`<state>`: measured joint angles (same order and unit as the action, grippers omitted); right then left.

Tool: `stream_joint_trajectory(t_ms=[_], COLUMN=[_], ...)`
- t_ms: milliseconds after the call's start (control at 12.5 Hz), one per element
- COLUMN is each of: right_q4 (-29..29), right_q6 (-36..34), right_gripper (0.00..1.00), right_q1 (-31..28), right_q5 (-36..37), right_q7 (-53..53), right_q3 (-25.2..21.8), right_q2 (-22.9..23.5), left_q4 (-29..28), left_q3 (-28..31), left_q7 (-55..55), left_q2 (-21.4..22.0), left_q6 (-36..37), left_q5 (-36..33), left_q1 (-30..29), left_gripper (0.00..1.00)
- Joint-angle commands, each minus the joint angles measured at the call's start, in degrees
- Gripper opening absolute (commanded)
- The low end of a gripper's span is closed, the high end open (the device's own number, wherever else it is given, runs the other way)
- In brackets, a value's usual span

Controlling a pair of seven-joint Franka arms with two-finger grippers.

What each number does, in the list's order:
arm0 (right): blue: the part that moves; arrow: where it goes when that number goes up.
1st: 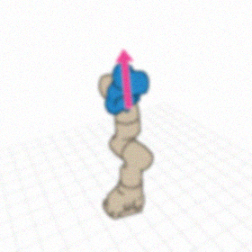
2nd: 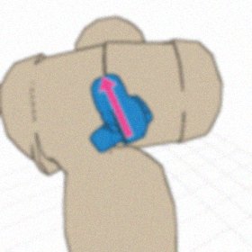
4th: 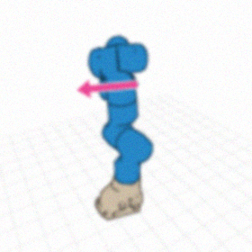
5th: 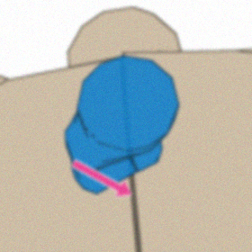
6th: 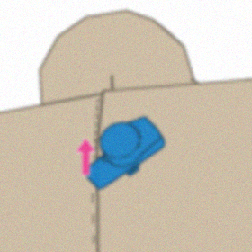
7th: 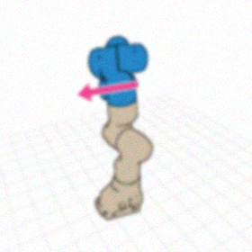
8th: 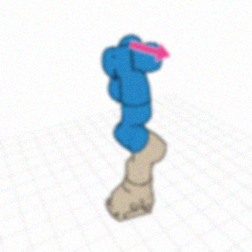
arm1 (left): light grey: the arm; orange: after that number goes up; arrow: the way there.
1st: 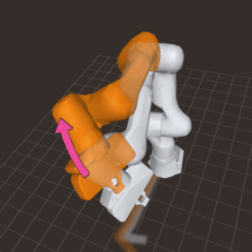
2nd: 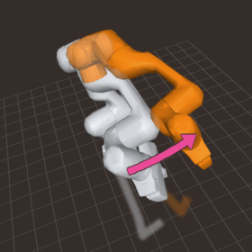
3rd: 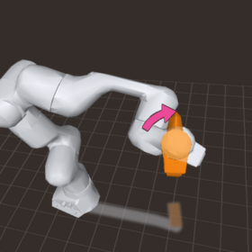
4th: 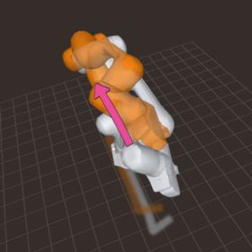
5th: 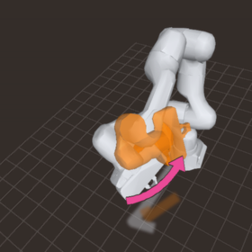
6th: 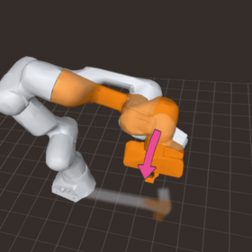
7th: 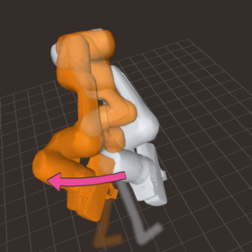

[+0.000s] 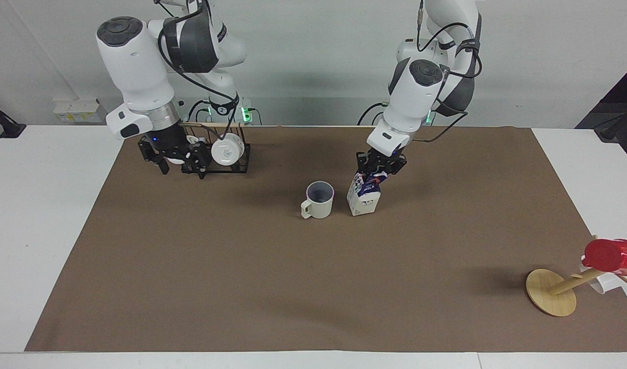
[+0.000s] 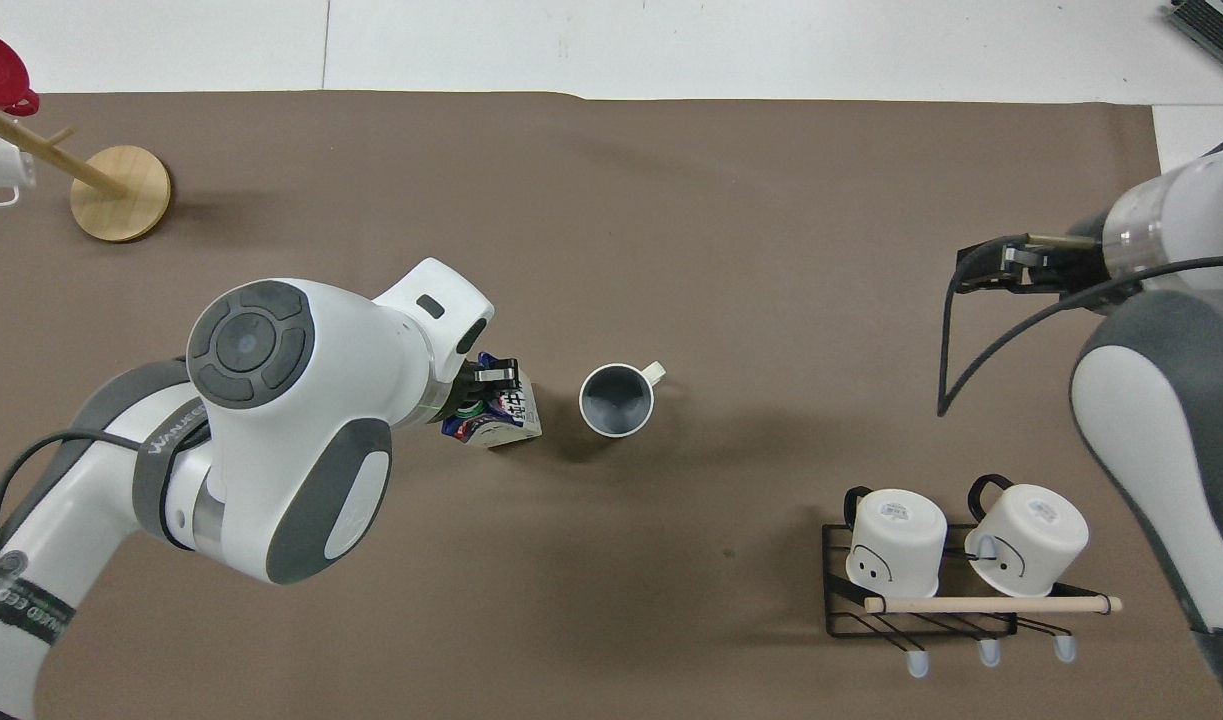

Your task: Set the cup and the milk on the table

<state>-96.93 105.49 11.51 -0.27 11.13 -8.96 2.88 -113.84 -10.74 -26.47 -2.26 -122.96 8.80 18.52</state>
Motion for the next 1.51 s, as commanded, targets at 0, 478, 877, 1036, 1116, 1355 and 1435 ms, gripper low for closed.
stream_joint_trajectory(t_ms=[0, 478, 877, 1036, 1116, 1355, 1435], right_q4=[-1.16, 1.73, 8.14, 9.30, 9.21, 5.02, 3.25], right_q6=[-0.64, -5.28, -12.31, -14.43, -15.04, -15.49, -15.05], right_gripper=[1.00, 1.00, 1.00, 1.00, 1.00, 1.00, 1.00], right_q1=[-3.59, -7.02, -7.46, -7.91, -7.91, -7.04, -6.94], right_q5=[-0.96, 0.27, 1.15, 1.33, 1.50, 2.12, 2.38], right_q7=[-6.98, -10.51, -10.25, -10.25, -10.25, -8.15, -8.05], right_q3=[0.52, 0.08, -0.10, -0.10, -0.10, 0.60, 0.87], right_q2=[-2.52, -4.72, -5.60, -6.30, -7.18, -10.34, -11.22], left_q4=[-1.04, -1.30, -1.65, -1.65, -1.65, -2.09, -2.00], left_q3=[0.99, 0.99, 0.99, 0.99, 0.99, 1.07, 1.08], left_q7=[0.11, 2.83, 3.89, 4.41, 4.50, 4.59, 4.59], left_q2=[0.67, 0.59, 0.59, 0.59, 0.59, 0.15, 0.06], left_q6=[-1.40, -0.87, -1.05, -0.79, -0.87, -1.23, -1.23], left_q5=[-0.10, -1.95, -2.04, -2.04, -2.04, -2.04, -2.04], left_q1=[1.00, 0.38, 0.12, 0.03, 0.03, 0.03, 0.03], left_gripper=[0.29, 0.29, 0.30, 0.30, 0.30, 0.55, 0.69])
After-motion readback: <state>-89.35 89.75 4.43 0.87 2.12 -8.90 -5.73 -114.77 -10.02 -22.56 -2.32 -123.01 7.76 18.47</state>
